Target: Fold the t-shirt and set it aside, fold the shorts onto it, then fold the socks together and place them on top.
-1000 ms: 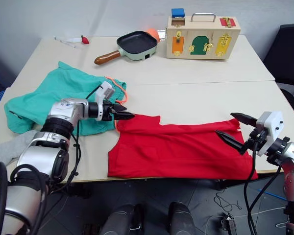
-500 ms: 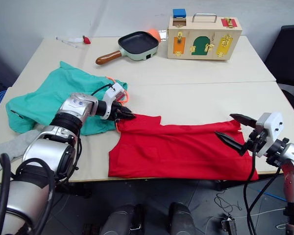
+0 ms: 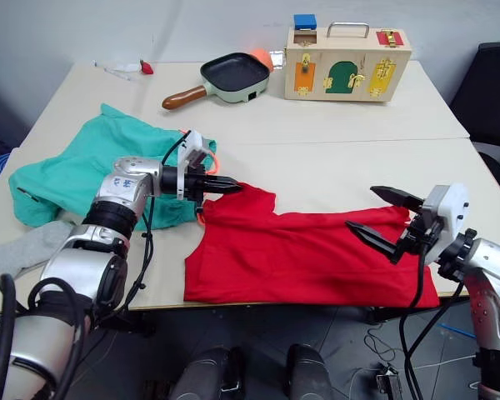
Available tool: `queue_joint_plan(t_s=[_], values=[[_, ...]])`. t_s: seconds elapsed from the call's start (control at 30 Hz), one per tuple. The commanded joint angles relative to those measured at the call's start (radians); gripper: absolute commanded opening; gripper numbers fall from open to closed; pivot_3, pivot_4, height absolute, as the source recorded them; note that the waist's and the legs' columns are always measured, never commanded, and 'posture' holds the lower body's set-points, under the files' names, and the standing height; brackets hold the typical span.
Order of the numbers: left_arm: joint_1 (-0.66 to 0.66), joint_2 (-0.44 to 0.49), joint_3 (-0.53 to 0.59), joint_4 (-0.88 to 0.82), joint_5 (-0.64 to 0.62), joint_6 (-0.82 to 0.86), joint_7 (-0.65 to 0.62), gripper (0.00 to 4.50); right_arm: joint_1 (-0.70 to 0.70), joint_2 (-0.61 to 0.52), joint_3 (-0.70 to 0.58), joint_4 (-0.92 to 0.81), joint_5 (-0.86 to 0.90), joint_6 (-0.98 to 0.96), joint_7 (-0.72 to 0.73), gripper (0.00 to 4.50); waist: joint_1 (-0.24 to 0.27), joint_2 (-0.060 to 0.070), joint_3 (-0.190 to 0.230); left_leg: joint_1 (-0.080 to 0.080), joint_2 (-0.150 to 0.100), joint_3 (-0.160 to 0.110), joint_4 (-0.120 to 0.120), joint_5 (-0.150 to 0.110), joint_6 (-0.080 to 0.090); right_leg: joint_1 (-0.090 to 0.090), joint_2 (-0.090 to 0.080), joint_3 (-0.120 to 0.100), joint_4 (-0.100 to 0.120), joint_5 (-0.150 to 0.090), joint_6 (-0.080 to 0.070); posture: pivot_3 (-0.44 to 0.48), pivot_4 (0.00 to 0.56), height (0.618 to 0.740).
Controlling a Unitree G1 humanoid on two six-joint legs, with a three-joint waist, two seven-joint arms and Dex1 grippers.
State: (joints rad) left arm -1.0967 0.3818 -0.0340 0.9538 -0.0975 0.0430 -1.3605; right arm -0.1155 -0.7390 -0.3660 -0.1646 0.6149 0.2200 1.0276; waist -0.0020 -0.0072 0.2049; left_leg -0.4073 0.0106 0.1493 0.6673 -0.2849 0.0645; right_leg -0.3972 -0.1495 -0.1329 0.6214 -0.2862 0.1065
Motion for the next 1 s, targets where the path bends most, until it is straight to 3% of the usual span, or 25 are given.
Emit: queue_joint_plan(t_s=[0.03,0.3,0.73,1.0], values=[[0.042,0.044,0.005,-0.061,-0.027,-0.141,-0.097,0.01,-0.003,-0.008,-0.026,0.003,0.009,-0.02,0.013,4.5,-0.001,0.0,0.0,0.0,0.0,0.0,0.0,0.0,0.0,0.0,0.0,0.0,0.0,0.0,0.0,0.0,0.15,0.74],[0.206,0.11,0.001,-0.284,-0.136,-0.238,-0.252,0.01,0.015,-0.019,-0.038,0.058,-0.011,-0.052,0.046,4.5,0.0,0.0,0.0,0.0,0.0,0.0,0.001,0.0,0.001,0.001,0.0,0.0,0.0,0.0,0.0,0.0,0.15,0.74],[0.382,0.227,-0.106,-0.544,-0.212,-0.225,-0.253,0.01,0.055,-0.023,-0.051,0.132,-0.038,-0.097,0.08,4.5,-0.001,0.0,0.0,0.001,0.0,-0.001,0.001,0.0,0.002,0.002,0.0,0.001,0.0,0.0,0.0,0.0,0.15,0.74],[0.516,0.283,-0.153,-0.709,-0.273,-0.162,-0.245,0.01,0.064,-0.101,-0.094,0.259,-0.071,-0.152,0.142,4.5,-0.001,0.0,0.0,0.001,0.0,-0.001,0.001,-0.001,0.002,0.002,-0.001,0.003,-0.001,0.0,0.0,0.0,0.15,0.74]])
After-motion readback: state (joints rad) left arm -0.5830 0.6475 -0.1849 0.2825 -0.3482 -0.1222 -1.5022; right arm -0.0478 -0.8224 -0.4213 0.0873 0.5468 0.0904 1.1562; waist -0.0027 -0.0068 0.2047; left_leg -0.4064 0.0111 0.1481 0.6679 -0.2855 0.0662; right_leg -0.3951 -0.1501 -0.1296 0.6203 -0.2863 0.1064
